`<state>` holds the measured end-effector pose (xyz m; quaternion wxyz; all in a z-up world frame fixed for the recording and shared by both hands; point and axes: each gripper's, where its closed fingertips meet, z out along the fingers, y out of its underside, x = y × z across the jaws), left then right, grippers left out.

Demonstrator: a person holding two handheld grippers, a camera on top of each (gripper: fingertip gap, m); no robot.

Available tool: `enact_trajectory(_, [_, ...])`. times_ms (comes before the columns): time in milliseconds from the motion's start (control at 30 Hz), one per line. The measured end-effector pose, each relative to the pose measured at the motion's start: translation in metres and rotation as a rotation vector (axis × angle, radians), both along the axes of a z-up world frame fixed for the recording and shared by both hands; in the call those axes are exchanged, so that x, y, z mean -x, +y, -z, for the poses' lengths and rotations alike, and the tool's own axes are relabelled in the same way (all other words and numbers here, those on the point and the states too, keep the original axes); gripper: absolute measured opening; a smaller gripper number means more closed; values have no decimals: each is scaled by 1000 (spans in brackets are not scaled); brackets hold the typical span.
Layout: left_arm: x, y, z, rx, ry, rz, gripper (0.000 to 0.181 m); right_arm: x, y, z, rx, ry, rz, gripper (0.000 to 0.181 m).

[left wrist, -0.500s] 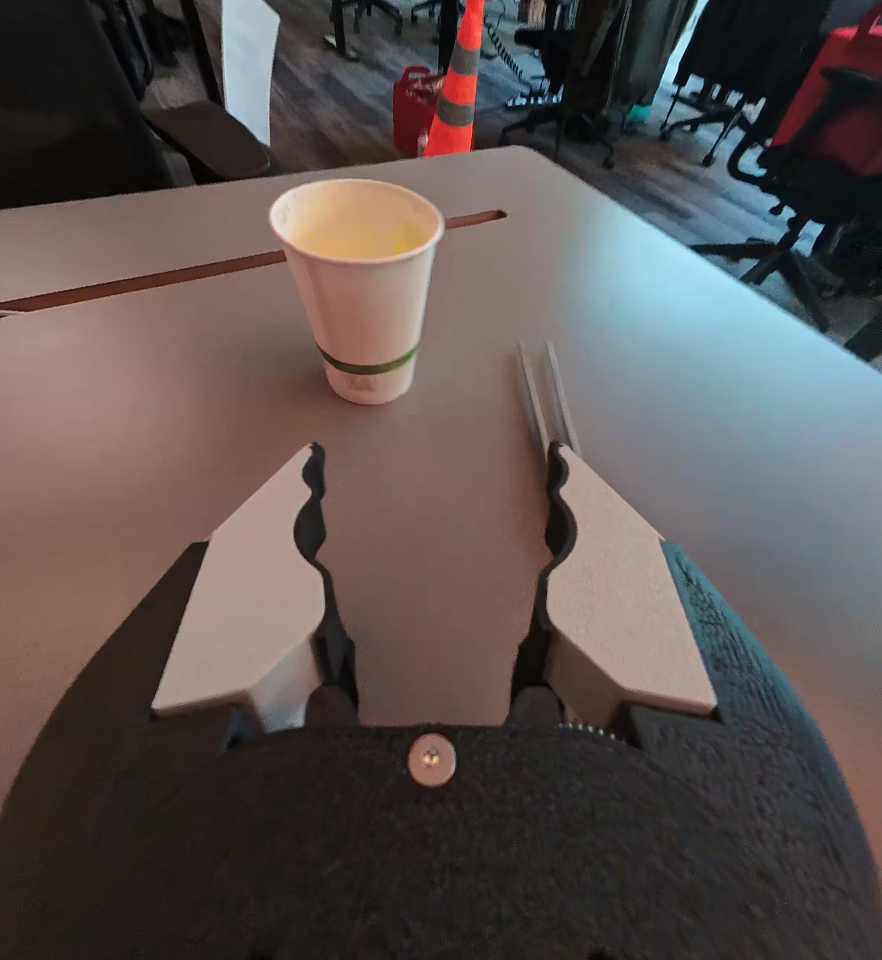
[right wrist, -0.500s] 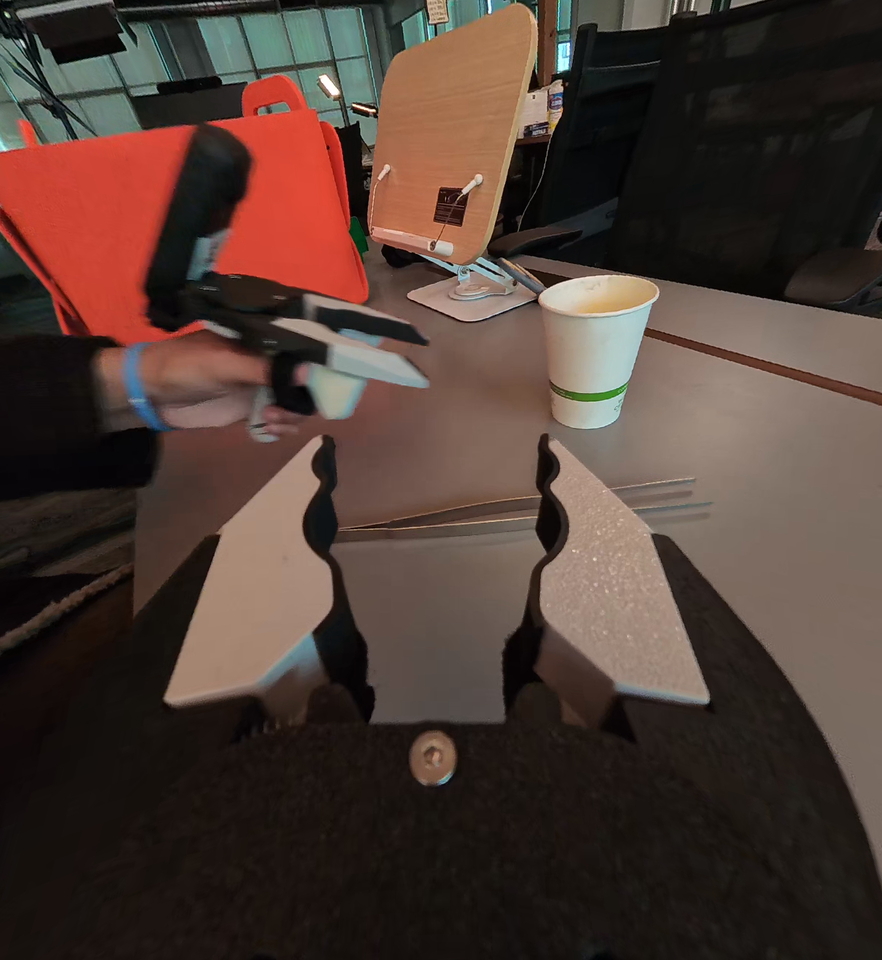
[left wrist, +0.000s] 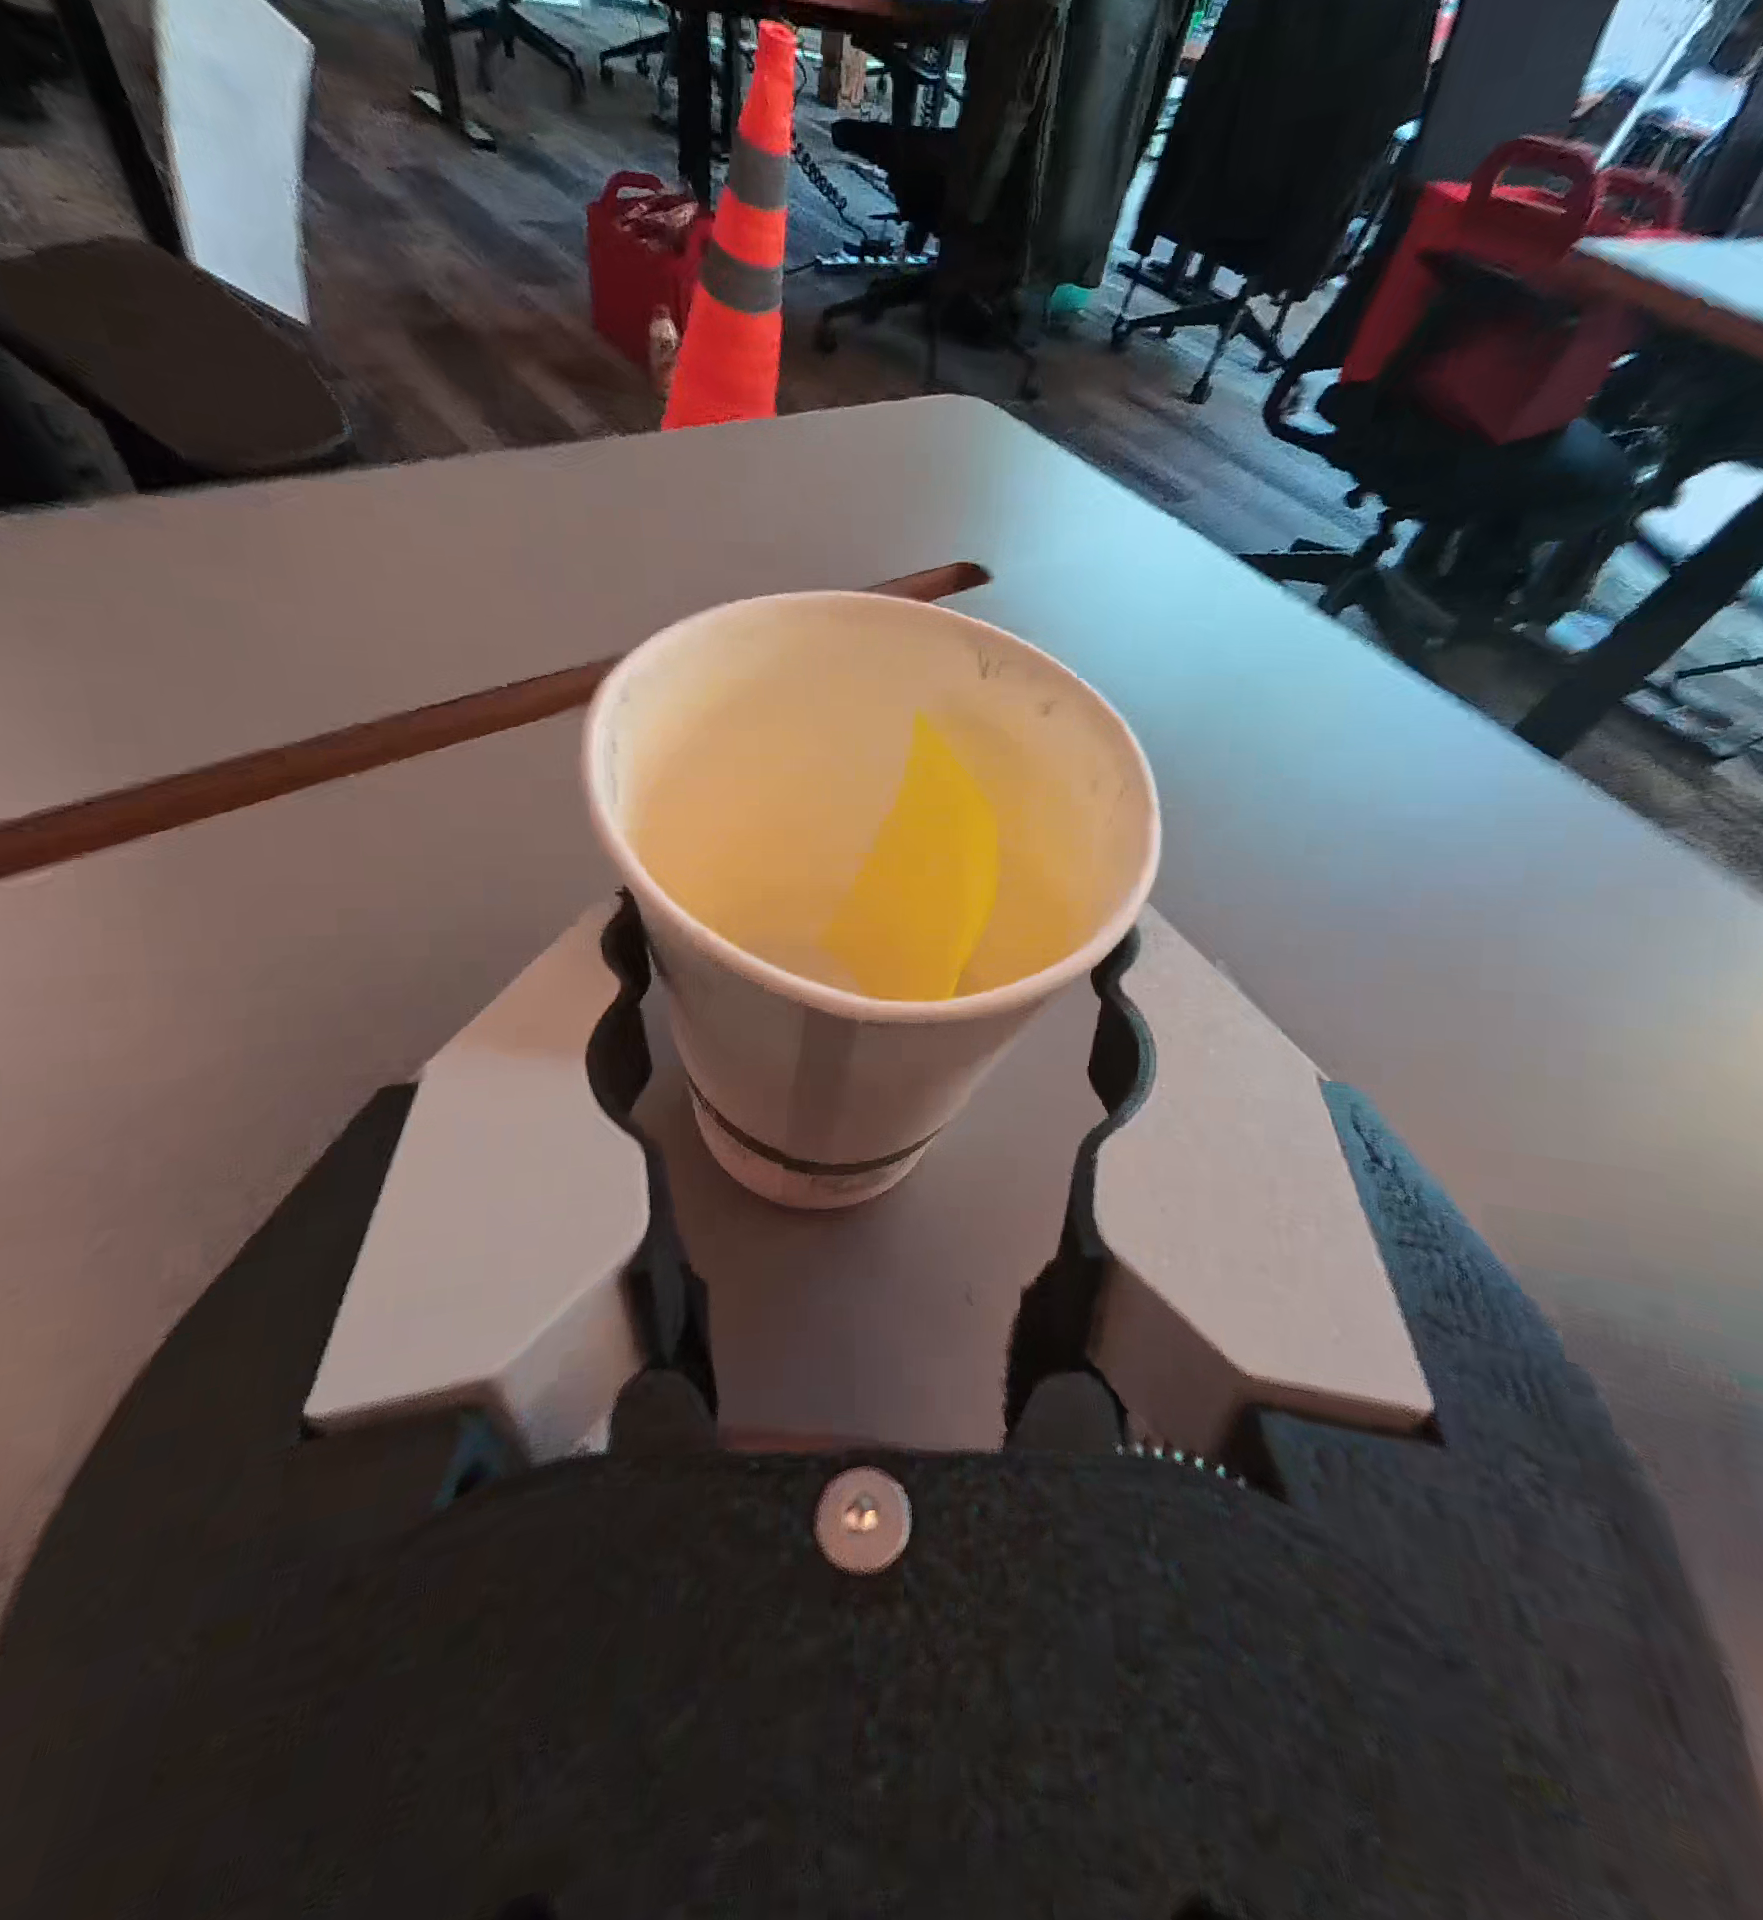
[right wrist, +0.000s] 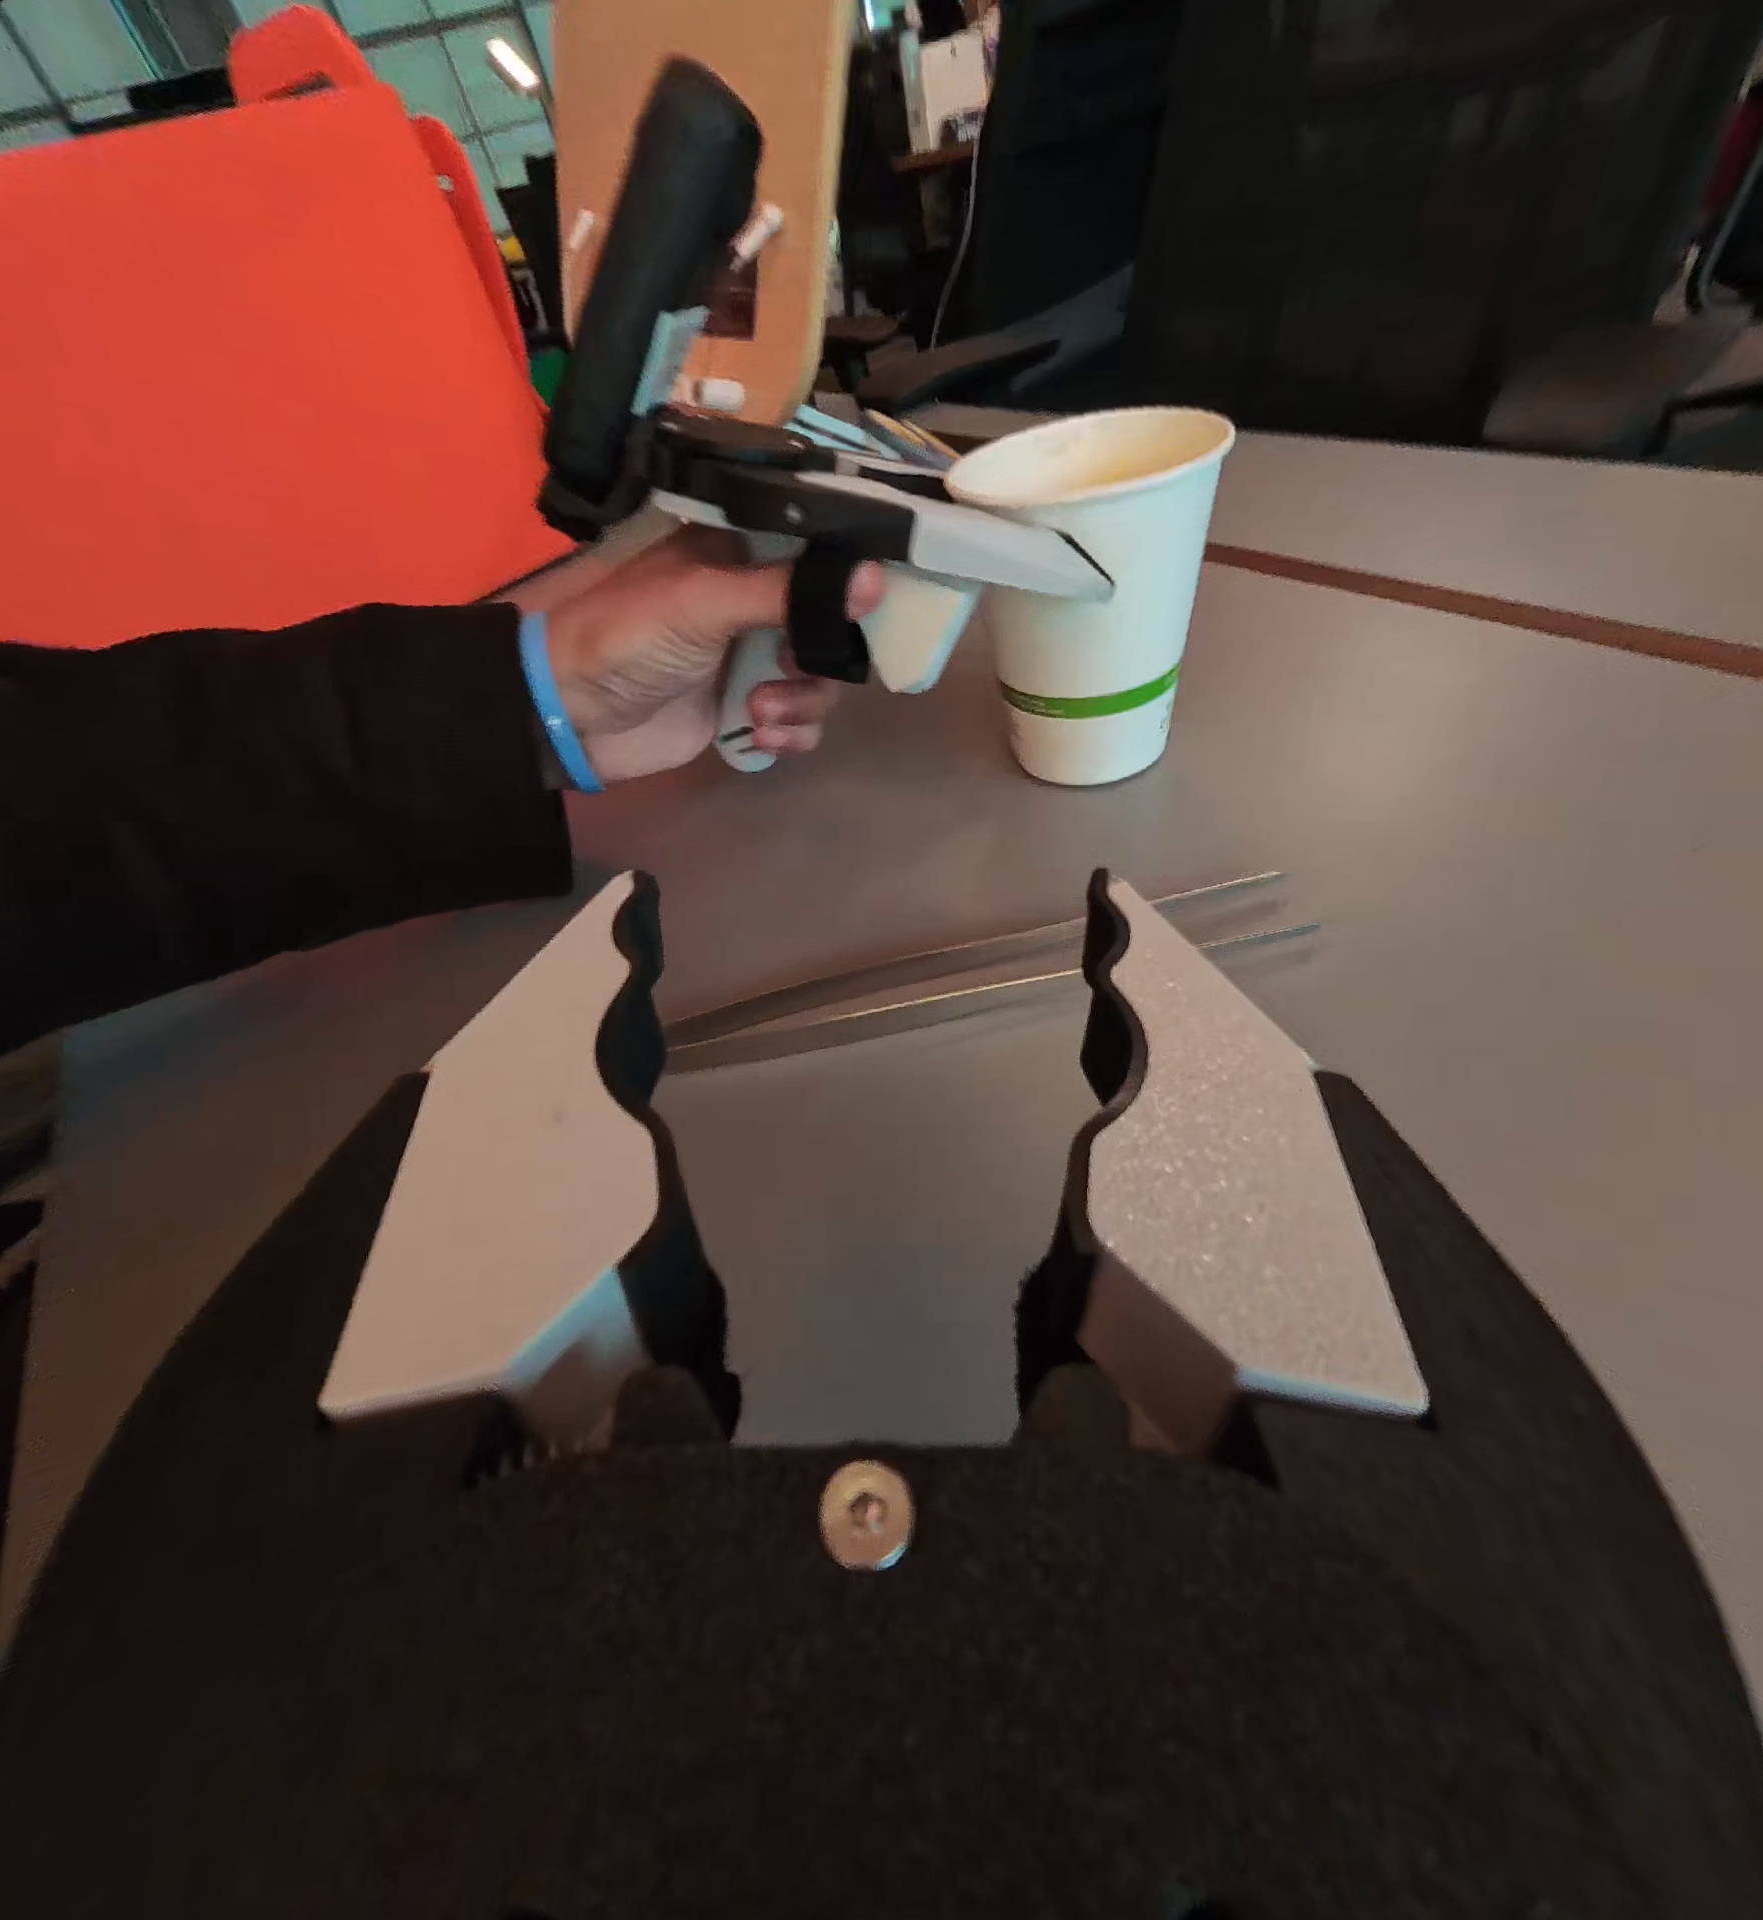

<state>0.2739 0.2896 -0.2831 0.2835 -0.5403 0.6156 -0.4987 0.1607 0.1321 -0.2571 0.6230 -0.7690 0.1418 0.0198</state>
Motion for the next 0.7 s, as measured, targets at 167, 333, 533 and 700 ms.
enact_trajectory(167, [23, -42, -48, 465, -58, 82, 84, -47, 39, -1, -72, -27, -2, 95])
enact_trajectory(333, [58, -68, -79, 833, -82, 146, 83, -47, 71, -24, -221, -17, -72, 104])
enact_trajectory(533, [82, -74, -52, 854, 68, 167, 95, -40, 63, -6, -21, -89, -177, 73])
enact_trajectory(700, [157, -47, -9, 549, 248, 86, 107, -78, 49, 5, 358, -240, -289, 72])
